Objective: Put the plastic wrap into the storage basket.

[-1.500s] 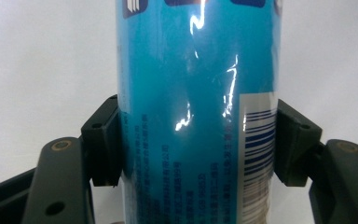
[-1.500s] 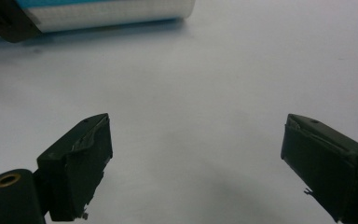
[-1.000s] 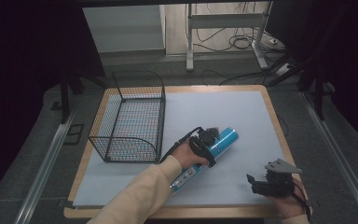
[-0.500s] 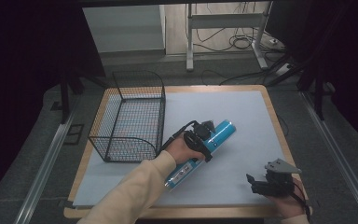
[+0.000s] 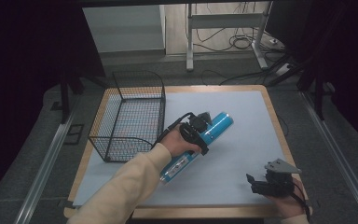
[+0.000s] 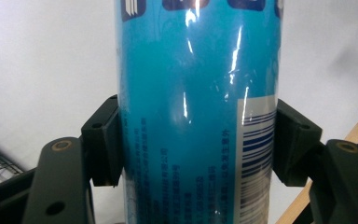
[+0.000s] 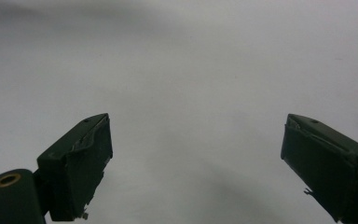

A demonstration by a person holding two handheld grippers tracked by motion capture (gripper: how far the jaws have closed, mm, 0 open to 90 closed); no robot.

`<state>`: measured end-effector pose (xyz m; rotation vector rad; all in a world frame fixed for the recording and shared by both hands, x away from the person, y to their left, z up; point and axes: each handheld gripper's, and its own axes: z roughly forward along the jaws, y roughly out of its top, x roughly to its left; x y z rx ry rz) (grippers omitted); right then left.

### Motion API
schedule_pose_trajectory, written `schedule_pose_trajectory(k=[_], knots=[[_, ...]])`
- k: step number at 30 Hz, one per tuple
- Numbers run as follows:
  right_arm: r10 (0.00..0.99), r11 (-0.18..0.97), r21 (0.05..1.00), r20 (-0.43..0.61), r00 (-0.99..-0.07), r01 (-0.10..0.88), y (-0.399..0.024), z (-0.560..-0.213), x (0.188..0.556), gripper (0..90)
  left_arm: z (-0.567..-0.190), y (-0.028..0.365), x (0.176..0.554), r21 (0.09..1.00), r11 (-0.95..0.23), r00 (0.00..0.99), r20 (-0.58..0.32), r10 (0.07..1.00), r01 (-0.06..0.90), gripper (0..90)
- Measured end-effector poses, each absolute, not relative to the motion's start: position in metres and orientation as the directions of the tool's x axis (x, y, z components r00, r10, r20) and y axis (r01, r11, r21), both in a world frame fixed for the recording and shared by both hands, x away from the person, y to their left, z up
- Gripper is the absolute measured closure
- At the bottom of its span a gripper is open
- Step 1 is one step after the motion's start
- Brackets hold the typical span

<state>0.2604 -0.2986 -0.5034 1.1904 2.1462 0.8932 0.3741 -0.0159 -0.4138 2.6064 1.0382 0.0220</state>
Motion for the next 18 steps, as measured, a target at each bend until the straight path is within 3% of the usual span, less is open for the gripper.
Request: schedule_pose_trajectory(k=[18], knots=[[0.864,0.389,0.761,-0.108,-0.491,0.518,-0.296,-0.502,0.263,9.3,-0.394,-0.014,0.384,0.312,-0.68,0.733,-0.091,0.674,0.664,31.4]])
